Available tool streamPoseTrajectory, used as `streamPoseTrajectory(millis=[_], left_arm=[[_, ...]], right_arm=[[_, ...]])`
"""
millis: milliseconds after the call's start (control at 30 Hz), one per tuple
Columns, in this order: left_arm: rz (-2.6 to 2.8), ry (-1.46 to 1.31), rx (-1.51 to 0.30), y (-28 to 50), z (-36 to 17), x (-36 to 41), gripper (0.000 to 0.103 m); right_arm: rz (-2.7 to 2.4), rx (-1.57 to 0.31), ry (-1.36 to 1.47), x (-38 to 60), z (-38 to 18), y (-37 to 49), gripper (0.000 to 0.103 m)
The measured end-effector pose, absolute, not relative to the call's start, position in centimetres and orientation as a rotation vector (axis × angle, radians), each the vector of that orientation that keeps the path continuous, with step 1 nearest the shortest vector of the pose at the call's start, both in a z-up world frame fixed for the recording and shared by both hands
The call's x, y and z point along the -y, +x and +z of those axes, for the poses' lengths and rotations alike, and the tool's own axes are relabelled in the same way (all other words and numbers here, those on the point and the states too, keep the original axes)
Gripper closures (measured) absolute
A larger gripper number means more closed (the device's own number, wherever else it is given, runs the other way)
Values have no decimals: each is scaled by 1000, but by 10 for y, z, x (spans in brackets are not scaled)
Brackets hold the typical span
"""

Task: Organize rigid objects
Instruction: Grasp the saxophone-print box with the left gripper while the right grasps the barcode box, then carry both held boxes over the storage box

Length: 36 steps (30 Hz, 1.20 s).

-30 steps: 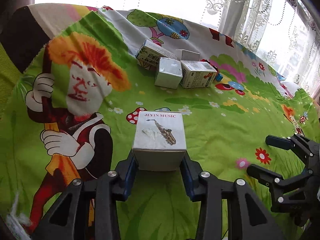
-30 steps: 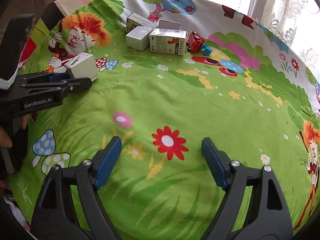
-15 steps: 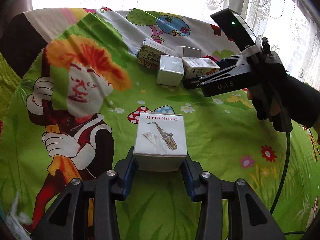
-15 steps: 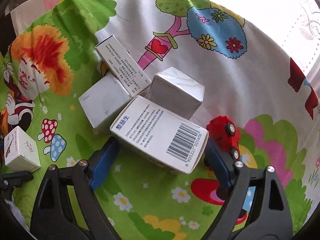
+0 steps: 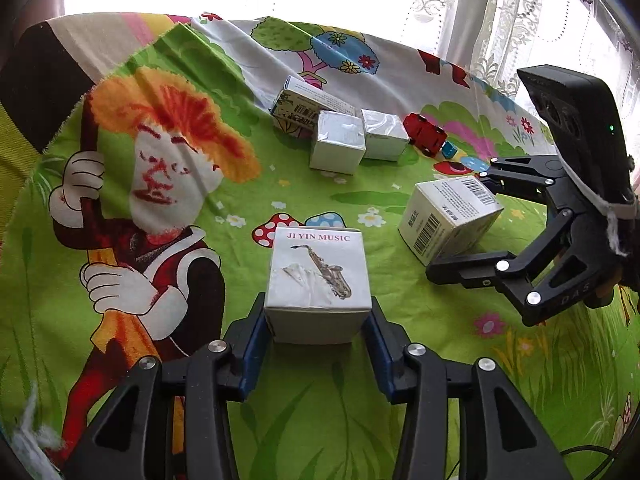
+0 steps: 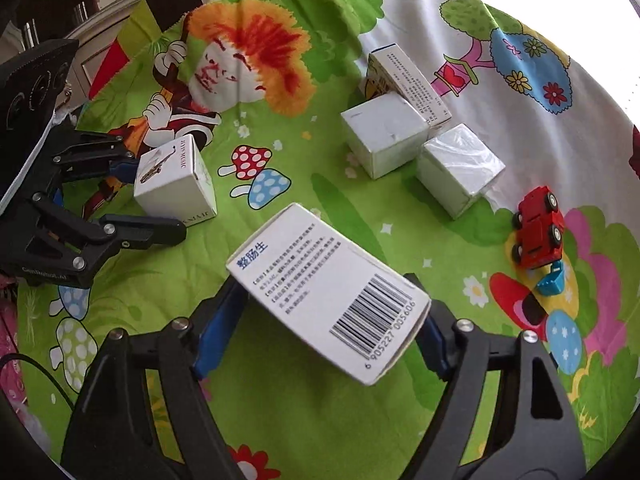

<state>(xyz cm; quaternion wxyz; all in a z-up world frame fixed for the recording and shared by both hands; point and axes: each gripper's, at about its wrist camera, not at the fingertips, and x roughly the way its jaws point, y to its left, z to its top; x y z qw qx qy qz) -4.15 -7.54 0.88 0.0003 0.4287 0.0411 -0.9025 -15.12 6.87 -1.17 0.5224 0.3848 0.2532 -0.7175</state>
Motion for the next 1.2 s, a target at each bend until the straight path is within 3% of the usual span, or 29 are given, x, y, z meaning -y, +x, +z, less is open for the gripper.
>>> streamPoseTrajectory(millis=[300,567,600,633,867,1067,1200], left_arm=[[-2824,1348,-88,-41,9,73,56],[-2826,1348,-94,-42,8,73,55],[-2829,1348,-103,-42,8,74,55],[-2833,1347,-117,-41,8,75,55],[-2861,1330,-275,-40,10,90,61],[-2850,1332,-236,-42,10,87,61],[-2842,1321,-213,-41,11,85,62]], right_arm=[[-1646,-505,938,-82,-5,-138,20],[-1832,-565,905,-73,-6,-135,21],[-1844,-601,913,-69,-9,-134,33],[-1859,-579,888,-71,-4,-132,61],[-2173,-573,854,-110,25,-74,60],[-2317,-427,916,-136,22,36,60],[-2354,-362,946,-151,18,61,60]])
